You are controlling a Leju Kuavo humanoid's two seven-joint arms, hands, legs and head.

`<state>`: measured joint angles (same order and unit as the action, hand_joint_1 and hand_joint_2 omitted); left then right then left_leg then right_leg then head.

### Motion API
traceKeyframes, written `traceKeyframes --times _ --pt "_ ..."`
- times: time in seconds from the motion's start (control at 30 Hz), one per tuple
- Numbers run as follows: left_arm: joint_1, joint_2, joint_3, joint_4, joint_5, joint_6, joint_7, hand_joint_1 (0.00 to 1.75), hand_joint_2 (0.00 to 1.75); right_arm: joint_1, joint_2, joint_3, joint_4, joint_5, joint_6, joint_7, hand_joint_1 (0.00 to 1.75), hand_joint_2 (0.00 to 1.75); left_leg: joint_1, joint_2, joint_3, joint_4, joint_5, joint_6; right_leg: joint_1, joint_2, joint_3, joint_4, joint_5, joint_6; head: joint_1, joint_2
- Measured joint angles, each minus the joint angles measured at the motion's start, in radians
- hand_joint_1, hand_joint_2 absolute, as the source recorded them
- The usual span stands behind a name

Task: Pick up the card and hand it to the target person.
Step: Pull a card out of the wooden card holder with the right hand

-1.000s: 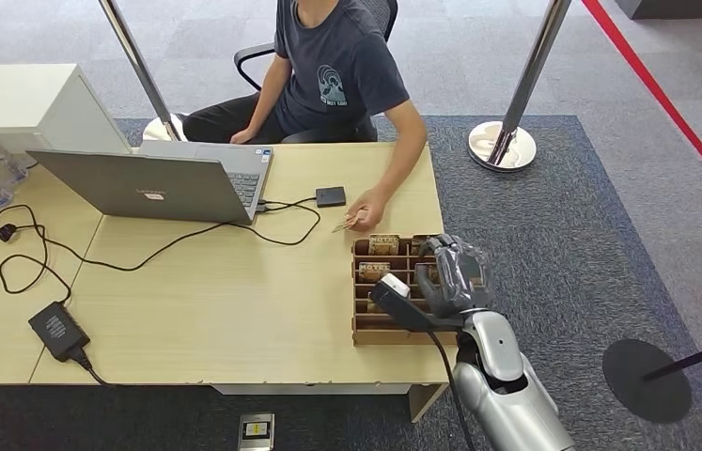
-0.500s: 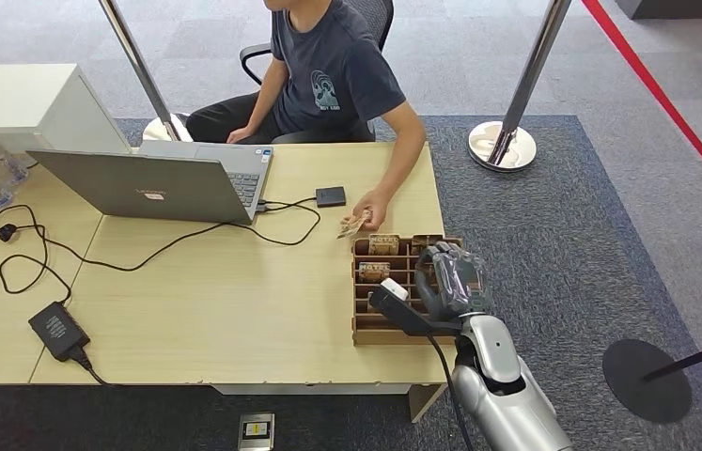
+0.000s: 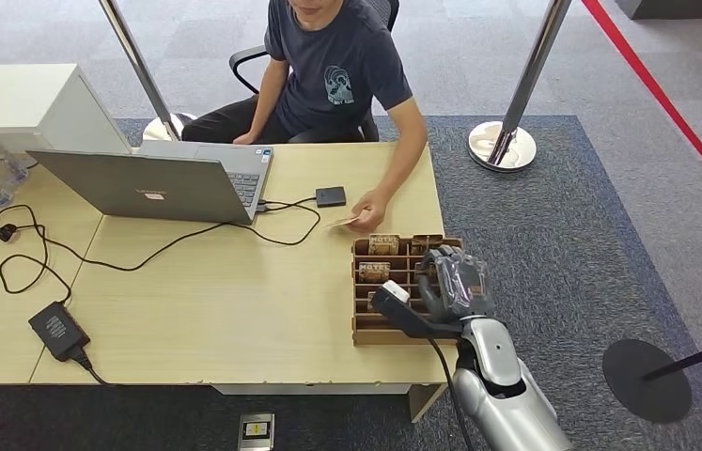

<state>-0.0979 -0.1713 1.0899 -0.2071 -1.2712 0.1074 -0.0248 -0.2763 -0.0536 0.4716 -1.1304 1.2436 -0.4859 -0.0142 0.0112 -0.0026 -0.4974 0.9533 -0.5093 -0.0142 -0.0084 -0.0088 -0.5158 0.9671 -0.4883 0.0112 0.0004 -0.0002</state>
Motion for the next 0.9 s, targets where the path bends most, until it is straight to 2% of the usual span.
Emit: traceKeyframes --times 0.33,0.53,0.9 --pt "0.0 0.0 0.0 0.0 0.002 -0.003 0.005 0.0 0.0 0.007 -0.006 -0.001 -0.045 0.016 0.002 0.0 0.89 1.75 0.0 0.0 0.0 0.0 0.0 0.0 0.0 0.0 0.0 0.0 0.0 0.0 0.0 0.0" --pt "0.0 0.0 0.0 0.0 0.009 -0.003 -0.002 0.0 0.0 0.005 -0.007 -0.001 -0.065 0.02 0.006 -0.006 0.9 1.75 0.0 0.0 0.0 0.0 0.0 0.0 0.0 0.0 0.0 0.0 0.0 0.0 0.0 0.0" --pt "0.0 0.0 0.0 0.0 0.012 -0.005 -0.003 0.0 0.0 -0.002 -0.006 -0.001 -0.051 0.012 0.014 -0.008 0.83 1.75 0.0 0.0 0.0 0.0 0.0 0.0 0.0 0.0 0.0 0.0 0.0 0.0 0.0 0.0"
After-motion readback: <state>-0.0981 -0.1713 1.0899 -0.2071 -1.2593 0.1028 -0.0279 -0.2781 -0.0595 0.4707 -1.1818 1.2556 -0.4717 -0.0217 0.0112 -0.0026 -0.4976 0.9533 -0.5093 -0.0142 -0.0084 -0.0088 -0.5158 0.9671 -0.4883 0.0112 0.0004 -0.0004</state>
